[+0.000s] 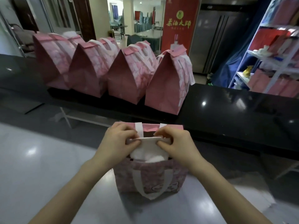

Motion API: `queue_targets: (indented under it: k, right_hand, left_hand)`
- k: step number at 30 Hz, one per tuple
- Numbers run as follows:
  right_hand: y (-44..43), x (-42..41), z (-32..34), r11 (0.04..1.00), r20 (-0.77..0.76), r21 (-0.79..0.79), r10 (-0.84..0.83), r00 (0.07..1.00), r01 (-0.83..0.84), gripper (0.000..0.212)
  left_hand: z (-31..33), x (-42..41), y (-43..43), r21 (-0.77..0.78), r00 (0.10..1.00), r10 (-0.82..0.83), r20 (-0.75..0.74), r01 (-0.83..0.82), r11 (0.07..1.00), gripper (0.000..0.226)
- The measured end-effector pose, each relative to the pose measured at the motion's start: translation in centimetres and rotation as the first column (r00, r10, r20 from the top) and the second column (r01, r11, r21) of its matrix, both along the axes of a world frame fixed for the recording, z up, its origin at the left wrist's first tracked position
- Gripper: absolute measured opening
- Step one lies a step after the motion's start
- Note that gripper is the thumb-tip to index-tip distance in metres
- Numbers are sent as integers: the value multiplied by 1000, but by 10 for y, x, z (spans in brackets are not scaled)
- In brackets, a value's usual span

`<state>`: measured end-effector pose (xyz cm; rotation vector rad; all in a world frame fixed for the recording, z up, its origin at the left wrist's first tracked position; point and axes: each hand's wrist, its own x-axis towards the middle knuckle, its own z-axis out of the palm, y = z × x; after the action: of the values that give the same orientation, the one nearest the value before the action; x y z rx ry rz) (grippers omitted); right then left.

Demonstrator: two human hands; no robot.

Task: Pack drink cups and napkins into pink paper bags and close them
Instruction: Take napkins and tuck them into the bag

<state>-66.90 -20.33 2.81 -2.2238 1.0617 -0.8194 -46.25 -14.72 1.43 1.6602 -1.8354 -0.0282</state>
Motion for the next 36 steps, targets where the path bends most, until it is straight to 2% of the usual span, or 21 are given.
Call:
queue_targets:
  k: [2,6,10,14,17,19,22,24,27,29,32,36]
  right_hand:
    - [-1,11,-8,996,-72,80,-23,997,29,17]
    - [-8,23,-20,982,-116,113,-139,984,152,16]
    - [-18,27,-29,962,-298,165,-160,941,216,27]
    - [-18,27,-39,966,-361,35,-228,904,257,39]
    - [-10,22,-38,973,-327,-20,-224,918,231,27]
    - [-2,14,-34,977,-287,-89,-212,934,194,19]
    - [15,-9,-24,947,-228,-279,-228,947,161,14]
    - [28,-35,-21,898,-199,-405,-271,942,173,13]
    - [46,-93,-26,845,-214,-485,-362,908,223,12]
    - [55,-144,-37,842,-274,-465,-431,860,273,11]
    - [71,-228,-64,855,-474,-306,-518,711,419,22]
    - [93,-332,-103,780,-572,-137,-565,595,610,33]
  left_hand:
    - [-9,15,-8,62,996,-37,83,32,998,8]
    - [-16,29,-23,132,979,-174,105,160,978,14]
    - [-21,33,-28,213,943,-242,228,194,958,49]
    - [-24,33,-25,279,920,-251,300,167,946,75]
    - [-21,30,-19,247,934,-212,286,143,959,68]
    - [-16,24,-15,147,961,-126,248,91,985,52]
    - [-8,5,-12,-45,992,7,126,-1,999,28]
    - [1,-20,-7,-110,998,-37,50,43,993,17]
    - [9,-83,0,-112,969,-242,-38,237,965,9]
    - [6,-136,0,-48,937,-349,-6,348,936,10]
    - [-16,-223,-9,103,896,-444,24,440,892,14]
    - [-63,-332,-24,259,834,-550,54,520,814,21]
